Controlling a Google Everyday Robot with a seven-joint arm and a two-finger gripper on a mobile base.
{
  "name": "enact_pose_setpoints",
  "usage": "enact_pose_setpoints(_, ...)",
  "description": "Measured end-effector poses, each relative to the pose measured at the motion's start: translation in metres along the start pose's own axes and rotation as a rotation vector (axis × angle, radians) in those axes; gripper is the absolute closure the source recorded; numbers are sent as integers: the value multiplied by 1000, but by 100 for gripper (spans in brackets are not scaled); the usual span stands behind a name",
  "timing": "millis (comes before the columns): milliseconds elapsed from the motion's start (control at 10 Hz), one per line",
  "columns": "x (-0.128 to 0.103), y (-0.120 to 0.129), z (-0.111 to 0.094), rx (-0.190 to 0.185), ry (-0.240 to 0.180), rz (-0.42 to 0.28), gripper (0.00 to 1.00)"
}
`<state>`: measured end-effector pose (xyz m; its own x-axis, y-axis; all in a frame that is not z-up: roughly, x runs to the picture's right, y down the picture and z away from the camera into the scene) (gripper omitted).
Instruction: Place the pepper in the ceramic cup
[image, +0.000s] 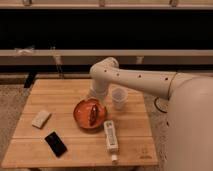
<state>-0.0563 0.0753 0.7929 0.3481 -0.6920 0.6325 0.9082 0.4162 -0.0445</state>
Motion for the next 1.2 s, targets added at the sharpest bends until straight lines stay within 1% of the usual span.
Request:
enact_pose_setpoints(800, 1, -1, 0, 1, 0, -2, 34)
enact_pose_setpoints(900, 1, -1, 3, -12, -3, -16, 34)
enact_pose_setpoints(1000, 0, -5, 15, -24, -9, -38, 34)
enact_pose_setpoints(1200, -1, -5, 37, -48, -20, -62, 34)
